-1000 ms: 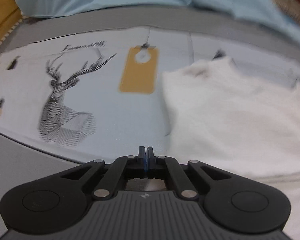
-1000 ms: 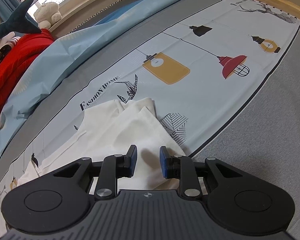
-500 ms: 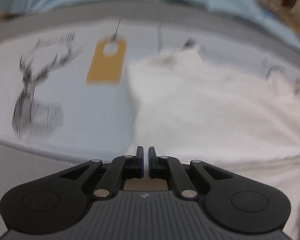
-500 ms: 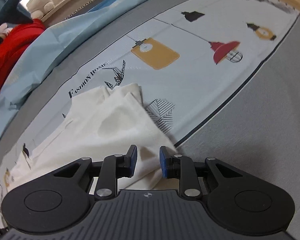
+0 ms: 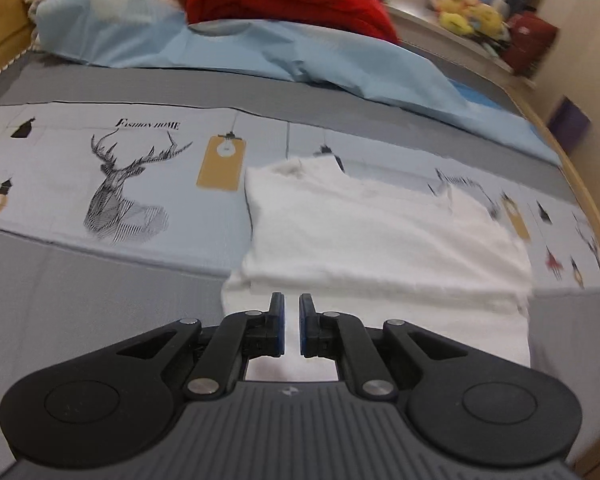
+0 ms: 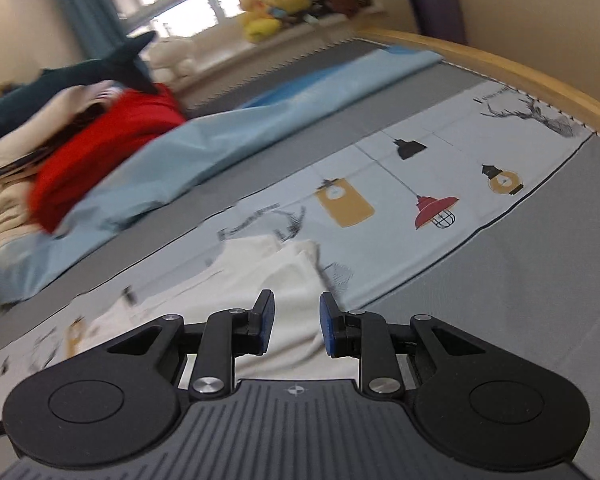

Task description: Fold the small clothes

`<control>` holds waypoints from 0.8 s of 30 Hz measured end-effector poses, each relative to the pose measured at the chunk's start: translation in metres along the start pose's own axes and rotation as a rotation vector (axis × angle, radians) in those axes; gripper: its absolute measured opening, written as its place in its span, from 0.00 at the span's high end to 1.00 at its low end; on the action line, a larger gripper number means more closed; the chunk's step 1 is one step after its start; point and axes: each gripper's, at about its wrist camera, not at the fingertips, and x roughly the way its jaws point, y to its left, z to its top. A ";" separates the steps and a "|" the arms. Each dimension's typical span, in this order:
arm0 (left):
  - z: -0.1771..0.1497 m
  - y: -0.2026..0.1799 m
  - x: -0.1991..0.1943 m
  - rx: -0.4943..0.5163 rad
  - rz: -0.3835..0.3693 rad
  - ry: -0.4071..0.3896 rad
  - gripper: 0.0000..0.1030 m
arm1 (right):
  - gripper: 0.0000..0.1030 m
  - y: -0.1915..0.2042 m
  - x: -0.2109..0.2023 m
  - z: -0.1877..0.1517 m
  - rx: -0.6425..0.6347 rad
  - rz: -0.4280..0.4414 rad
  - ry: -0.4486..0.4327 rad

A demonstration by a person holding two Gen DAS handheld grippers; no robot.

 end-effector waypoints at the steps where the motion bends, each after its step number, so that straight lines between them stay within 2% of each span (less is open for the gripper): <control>1: -0.013 0.000 -0.009 0.007 -0.005 0.005 0.93 | 0.75 -0.003 -0.012 -0.006 -0.022 0.013 -0.001; 3: -0.045 0.009 -0.017 -0.002 -0.018 0.021 0.93 | 0.75 -0.012 -0.037 -0.025 -0.064 0.042 0.005; 5: -0.079 0.022 -0.018 -0.054 -0.028 0.060 0.93 | 0.75 -0.028 -0.055 -0.052 -0.080 0.056 0.038; 8: -0.124 0.042 -0.007 -0.115 -0.012 0.155 0.93 | 0.78 -0.050 -0.066 -0.093 -0.075 -0.008 0.087; 10: -0.139 0.049 -0.009 -0.131 -0.034 0.144 0.93 | 0.82 -0.063 -0.069 -0.112 -0.067 -0.050 0.105; 12: -0.150 0.053 -0.002 -0.128 -0.043 0.179 0.93 | 0.82 -0.076 -0.065 -0.126 -0.051 -0.074 0.131; 14: -0.158 0.055 0.004 -0.133 -0.018 0.202 0.93 | 0.81 -0.088 -0.056 -0.136 -0.018 -0.077 0.193; 16: -0.163 0.059 0.008 -0.158 0.001 0.208 0.89 | 0.81 -0.094 -0.047 -0.145 0.006 -0.066 0.255; 19: -0.166 0.066 0.013 -0.213 0.005 0.222 0.76 | 0.80 -0.094 -0.033 -0.159 0.000 -0.065 0.334; 21: -0.165 0.068 0.015 -0.227 0.023 0.226 0.65 | 0.76 -0.092 -0.029 -0.168 -0.004 -0.077 0.363; 24: -0.168 0.071 0.019 -0.229 0.055 0.237 0.62 | 0.74 -0.089 -0.020 -0.178 0.004 -0.078 0.406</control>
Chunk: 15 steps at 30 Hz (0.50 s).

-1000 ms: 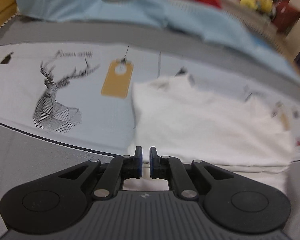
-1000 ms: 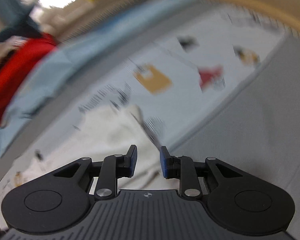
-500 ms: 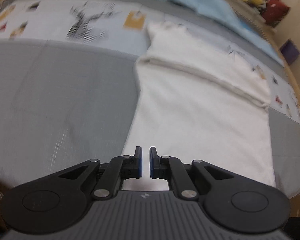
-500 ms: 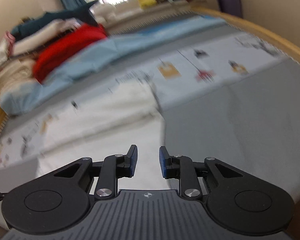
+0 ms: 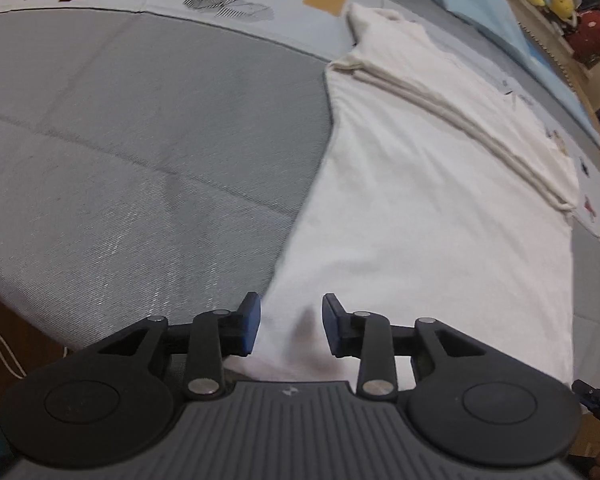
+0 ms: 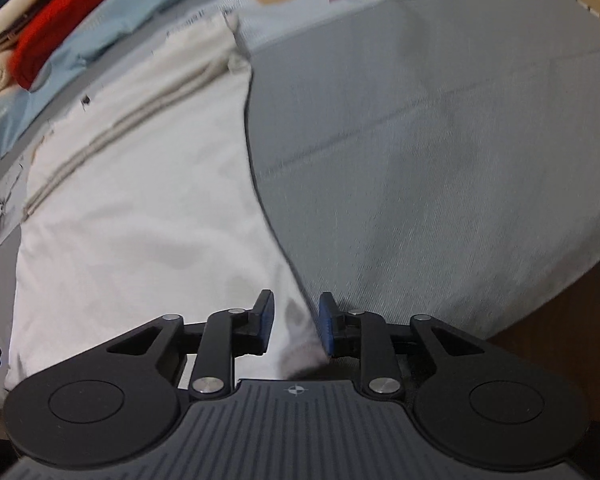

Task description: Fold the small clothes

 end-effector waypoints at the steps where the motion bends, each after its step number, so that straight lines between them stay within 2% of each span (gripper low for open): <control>1: -0.001 0.002 0.003 0.000 0.019 0.011 0.62 | 0.74 0.002 0.004 -0.002 -0.011 -0.008 0.014; 8: -0.008 0.006 0.020 0.023 0.080 0.085 0.63 | 0.73 0.009 0.011 -0.009 -0.089 -0.031 0.026; 10: -0.012 -0.002 0.020 0.071 0.090 0.081 0.73 | 0.75 0.008 0.009 -0.009 -0.110 -0.025 0.025; 11: -0.014 -0.006 0.021 0.096 0.092 0.080 0.90 | 0.91 0.008 0.008 -0.010 -0.116 -0.022 0.020; 12: -0.017 -0.010 0.020 0.120 0.094 0.077 0.93 | 0.94 0.005 0.005 -0.008 -0.113 -0.015 0.014; 15: -0.023 -0.016 0.014 0.144 0.091 0.057 0.94 | 0.95 -0.001 -0.016 -0.002 -0.072 0.009 -0.063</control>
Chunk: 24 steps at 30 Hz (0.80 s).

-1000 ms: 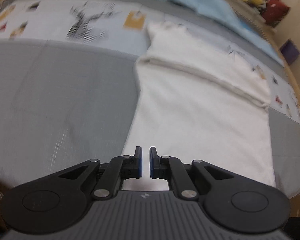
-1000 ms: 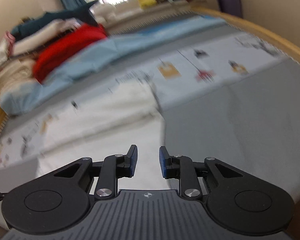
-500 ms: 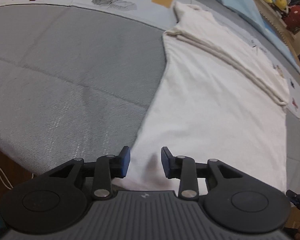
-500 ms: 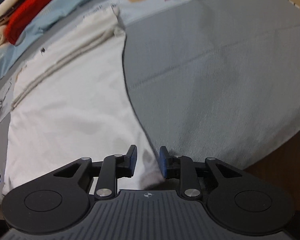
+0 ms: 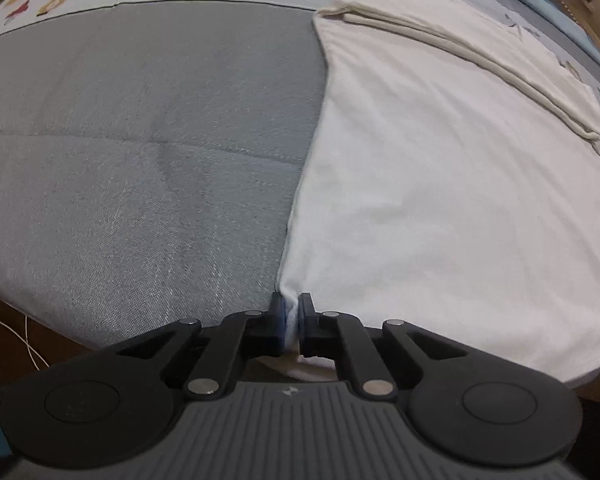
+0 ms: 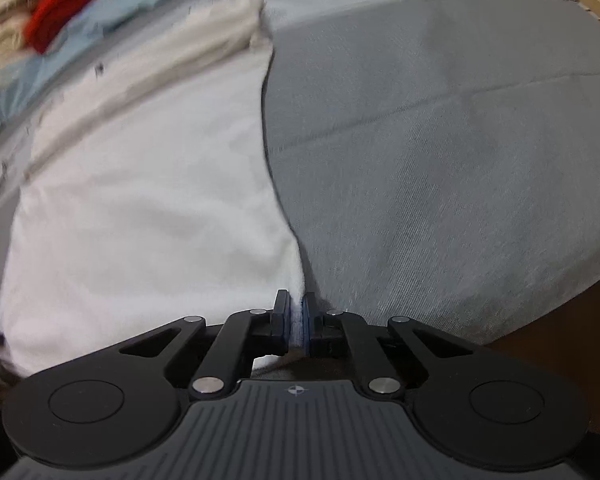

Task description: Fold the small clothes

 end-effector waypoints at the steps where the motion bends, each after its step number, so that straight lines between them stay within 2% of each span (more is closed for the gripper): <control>1: -0.002 -0.001 -0.005 -0.006 -0.016 -0.011 0.94 | 0.95 -0.003 -0.009 0.003 0.013 0.002 -0.026; 5: -0.016 -0.001 -0.031 -0.017 -0.095 -0.057 0.94 | 0.95 -0.019 -0.031 0.006 0.077 -0.033 -0.064; 7: -0.021 -0.003 -0.028 -0.021 -0.075 -0.030 0.94 | 0.95 -0.019 -0.025 0.002 0.062 -0.058 -0.028; 10: -0.021 0.000 -0.017 -0.043 -0.021 0.018 0.94 | 0.94 -0.017 -0.001 -0.004 0.042 -0.045 0.091; 12: -0.021 0.000 -0.015 -0.060 -0.024 0.031 0.93 | 0.92 -0.016 0.008 -0.004 0.046 -0.074 0.130; 14: -0.021 -0.001 -0.016 -0.061 -0.045 0.034 0.90 | 0.90 -0.015 0.010 -0.005 0.040 -0.093 0.130; 16: -0.022 -0.005 -0.014 -0.047 -0.030 0.043 0.86 | 0.90 -0.012 0.012 -0.004 0.026 -0.101 0.134; 22: -0.024 -0.005 -0.009 -0.037 -0.006 0.063 0.86 | 0.90 -0.005 0.015 -0.006 -0.034 -0.116 0.145; 24: -0.027 -0.007 -0.010 -0.022 -0.006 0.059 0.91 | 0.92 -0.005 0.012 -0.007 -0.037 -0.114 0.134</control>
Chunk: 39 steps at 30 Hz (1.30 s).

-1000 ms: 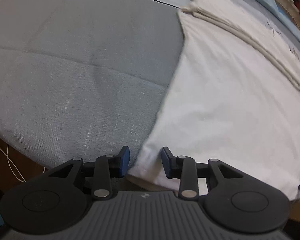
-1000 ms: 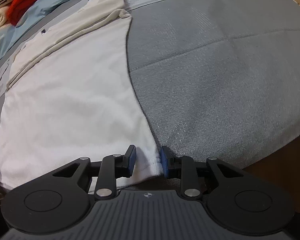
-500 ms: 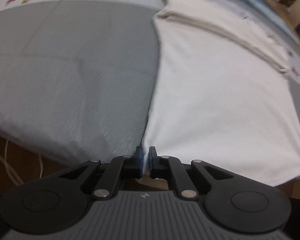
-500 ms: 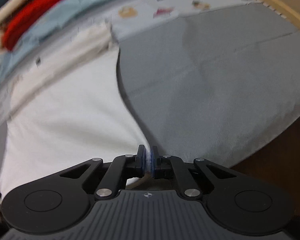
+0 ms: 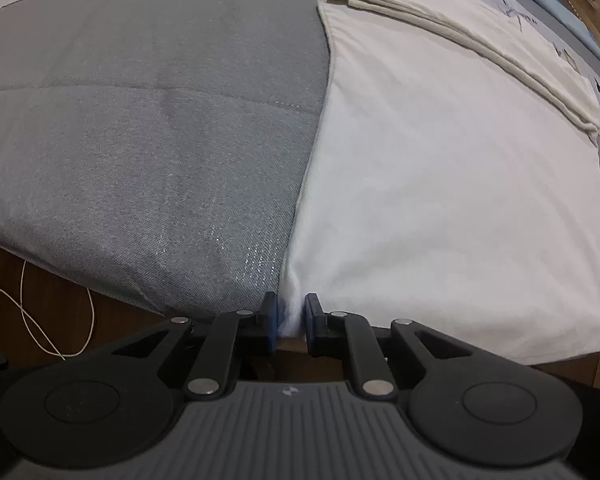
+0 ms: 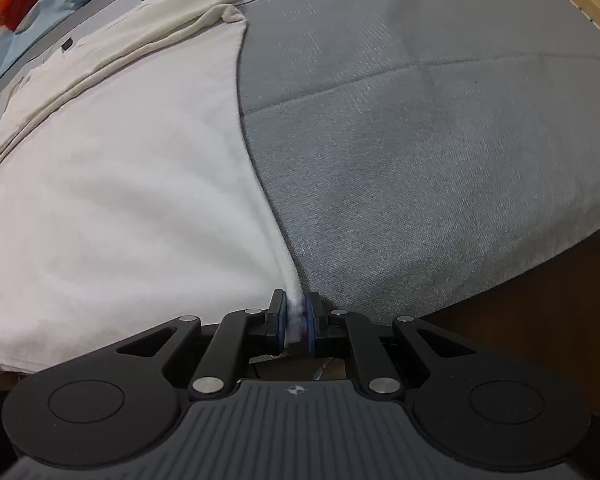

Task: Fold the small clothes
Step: 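Lift the hem with both grippers and fold it toward the collar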

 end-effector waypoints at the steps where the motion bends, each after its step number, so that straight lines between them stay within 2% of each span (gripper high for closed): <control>1: -0.001 -0.002 0.000 0.009 -0.002 -0.007 0.93 | 0.93 0.000 -0.002 0.000 0.003 0.006 -0.011; 5: -0.005 -0.006 -0.014 0.027 -0.026 -0.081 0.94 | 0.94 -0.004 -0.020 0.002 0.019 0.050 -0.094; 7: -0.004 -0.005 -0.028 0.028 -0.050 -0.153 0.94 | 0.94 -0.002 -0.039 0.005 0.012 0.096 -0.165; 10: -0.007 -0.006 -0.061 0.045 -0.114 -0.263 0.94 | 0.94 0.001 -0.076 0.008 -0.022 0.156 -0.278; 15: -0.012 -0.006 -0.110 0.063 -0.188 -0.358 0.95 | 0.95 -0.005 -0.139 0.008 -0.055 0.255 -0.430; 19: -0.028 0.004 -0.164 0.105 -0.223 -0.430 0.95 | 0.95 -0.024 -0.183 -0.005 -0.036 0.324 -0.485; 22: -0.051 0.019 -0.212 0.113 -0.279 -0.460 0.95 | 0.95 -0.045 -0.218 -0.023 -0.015 0.392 -0.507; 26: -0.081 0.031 -0.257 0.119 -0.327 -0.497 0.95 | 0.95 -0.076 -0.249 -0.045 0.080 0.466 -0.523; 29: -0.075 0.027 -0.256 0.137 -0.320 -0.488 0.95 | 0.95 -0.088 -0.239 -0.043 0.158 0.468 -0.502; 31: -0.058 0.019 -0.242 0.142 -0.279 -0.468 0.96 | 0.95 -0.085 -0.219 -0.029 0.171 0.431 -0.476; 33: -0.031 0.010 -0.223 0.140 -0.273 -0.456 0.96 | 0.95 -0.075 -0.196 -0.012 0.192 0.422 -0.447; 36: 0.016 -0.005 -0.190 0.163 -0.212 -0.454 0.96 | 0.95 -0.059 -0.166 0.028 0.164 0.349 -0.432; 39: 0.074 -0.009 -0.147 0.108 -0.185 -0.421 0.96 | 0.95 -0.047 -0.124 0.079 0.190 0.301 -0.379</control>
